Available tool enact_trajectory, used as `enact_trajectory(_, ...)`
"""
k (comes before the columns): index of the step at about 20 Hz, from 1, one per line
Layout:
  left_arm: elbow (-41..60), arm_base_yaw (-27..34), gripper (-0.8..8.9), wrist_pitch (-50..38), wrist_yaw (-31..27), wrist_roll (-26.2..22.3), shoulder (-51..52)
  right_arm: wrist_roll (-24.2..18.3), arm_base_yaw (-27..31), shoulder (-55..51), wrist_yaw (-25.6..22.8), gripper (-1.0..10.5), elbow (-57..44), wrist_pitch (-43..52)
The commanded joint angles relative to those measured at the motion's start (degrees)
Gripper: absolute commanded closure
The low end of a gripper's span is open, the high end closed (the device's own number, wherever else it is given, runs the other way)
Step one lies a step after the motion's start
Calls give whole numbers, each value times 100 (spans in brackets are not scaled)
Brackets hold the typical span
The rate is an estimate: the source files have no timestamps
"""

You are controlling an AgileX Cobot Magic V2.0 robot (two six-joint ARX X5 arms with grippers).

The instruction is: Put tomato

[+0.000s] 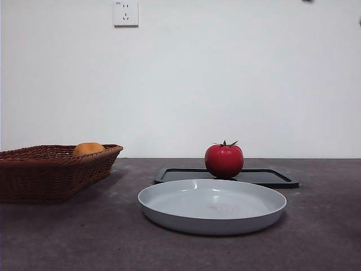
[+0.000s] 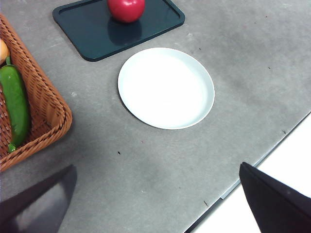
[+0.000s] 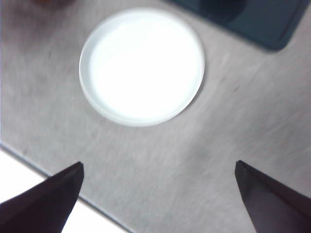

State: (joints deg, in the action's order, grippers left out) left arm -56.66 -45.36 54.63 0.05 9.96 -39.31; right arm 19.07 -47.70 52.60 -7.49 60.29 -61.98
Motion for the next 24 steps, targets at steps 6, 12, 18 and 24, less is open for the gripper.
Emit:
enact_trajectory(6, -48, -28, 282, -50, -11, 20, -42, 557, -313, -772, -7, 458, -946, 686)
enact_trajectory(12, -48, -28, 637, -48, -11, 140, -42, 601, -313, -901, -2, 749, -944, 1010)
enact_trajectory(18, -50, -28, 798, -63, -11, 153, -31, 599, -310, -896, -9, 936, -944, 1034)
enact_trajectory(24, -50, -28, 798, -61, -11, 151, -31, 599, -310, -896, -9, 936, -944, 1034)
